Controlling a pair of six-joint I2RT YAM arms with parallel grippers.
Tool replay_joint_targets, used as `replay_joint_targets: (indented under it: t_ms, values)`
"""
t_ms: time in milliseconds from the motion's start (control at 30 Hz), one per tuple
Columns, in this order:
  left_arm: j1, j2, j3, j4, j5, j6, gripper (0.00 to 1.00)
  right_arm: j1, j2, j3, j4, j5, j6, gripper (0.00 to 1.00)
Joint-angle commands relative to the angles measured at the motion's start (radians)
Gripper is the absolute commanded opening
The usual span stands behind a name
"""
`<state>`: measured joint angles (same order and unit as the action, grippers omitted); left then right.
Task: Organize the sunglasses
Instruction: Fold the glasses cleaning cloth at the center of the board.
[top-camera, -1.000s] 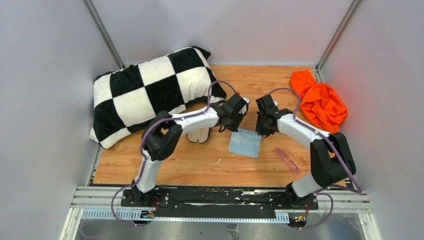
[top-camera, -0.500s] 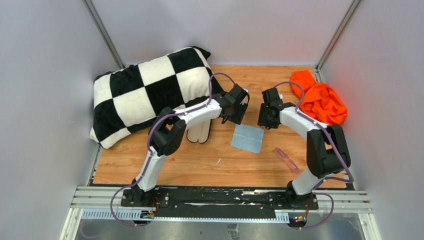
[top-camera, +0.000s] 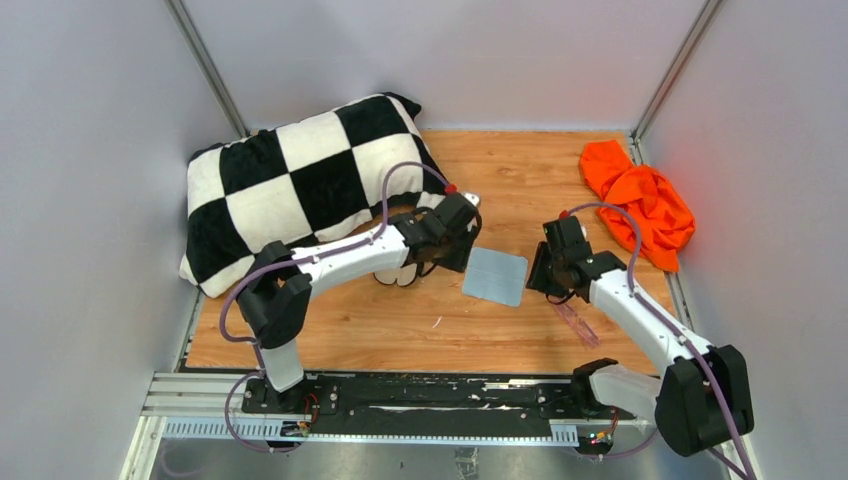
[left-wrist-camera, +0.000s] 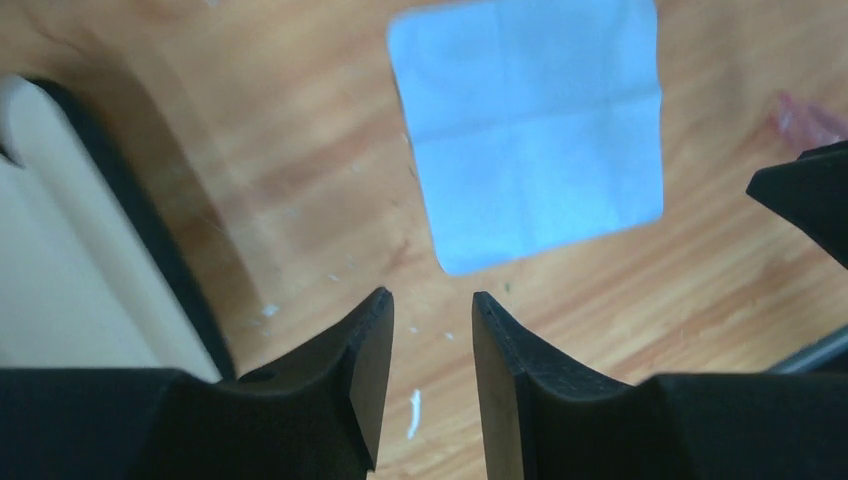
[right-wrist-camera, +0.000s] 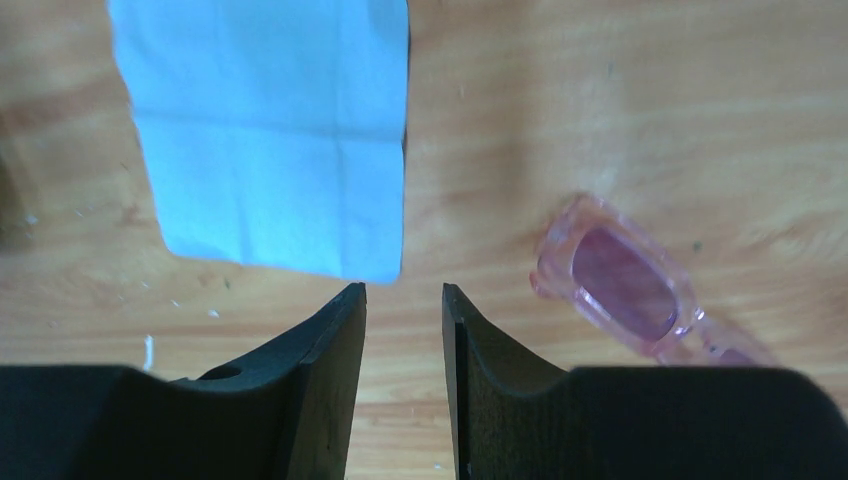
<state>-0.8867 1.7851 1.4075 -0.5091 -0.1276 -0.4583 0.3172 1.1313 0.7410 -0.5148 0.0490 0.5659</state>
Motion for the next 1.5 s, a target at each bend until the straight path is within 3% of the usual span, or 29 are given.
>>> replay_joint_targets:
  t_ms: [0,400,567,1100,1467]
  values:
    - [-0.043,-0.011,-0.145,0.091,0.041,-0.129,0.39,0.072,-0.067,-0.087,-0.051,-0.032,0.154,0.39]
    - [-0.043,0.061,-0.226,0.218,0.073,-0.303,0.43,0.088,0.086,-0.148,0.08,-0.068,0.245,0.34]
    - [-0.043,0.102,-0.21,0.179,0.063,-0.297,0.42,0.088,0.119,-0.161,0.106,-0.082,0.251,0.32]
    - [-0.042,0.181,-0.22,0.222,0.082,-0.356,0.29,0.088,0.101,-0.174,0.111,-0.074,0.257,0.29]
    - [-0.04,0.191,-0.185,0.197,0.05,-0.35,0.12,0.088,0.132,-0.182,0.12,-0.065,0.267,0.29]
